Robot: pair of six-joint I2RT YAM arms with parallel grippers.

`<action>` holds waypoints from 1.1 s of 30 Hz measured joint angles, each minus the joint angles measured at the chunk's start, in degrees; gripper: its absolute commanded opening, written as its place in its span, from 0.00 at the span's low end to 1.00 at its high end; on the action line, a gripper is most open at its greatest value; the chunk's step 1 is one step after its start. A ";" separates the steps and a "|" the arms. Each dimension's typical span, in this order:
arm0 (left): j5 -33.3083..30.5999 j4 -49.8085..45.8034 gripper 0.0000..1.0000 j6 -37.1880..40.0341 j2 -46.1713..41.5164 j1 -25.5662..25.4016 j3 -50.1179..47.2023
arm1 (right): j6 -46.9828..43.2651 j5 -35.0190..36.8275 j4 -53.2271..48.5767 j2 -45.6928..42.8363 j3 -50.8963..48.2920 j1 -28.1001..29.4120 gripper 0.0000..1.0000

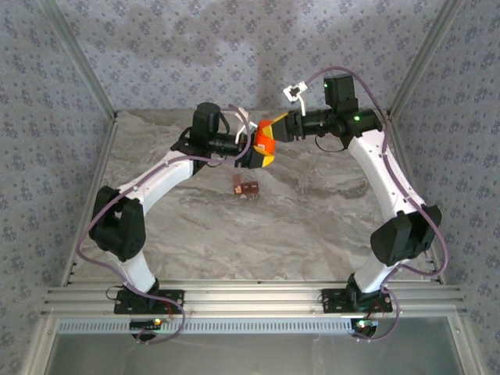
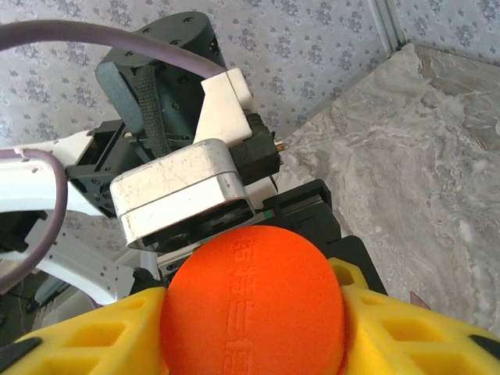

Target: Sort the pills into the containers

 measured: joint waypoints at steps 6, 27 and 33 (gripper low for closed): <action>-1.53 -1.07 0.00 -0.61 0.07 0.15 0.00 | 2.03 5.73 1.60 -1.27 -1.46 1.38 0.33; -15.50 7.34 0.00 -4.79 0.09 -0.04 -4.74 | 21.00 37.68 19.21 -7.82 -14.32 9.86 0.77; -14.27 9.60 0.00 -3.78 0.07 -1.22 -4.74 | 18.99 25.20 18.80 -10.58 -16.90 3.41 0.86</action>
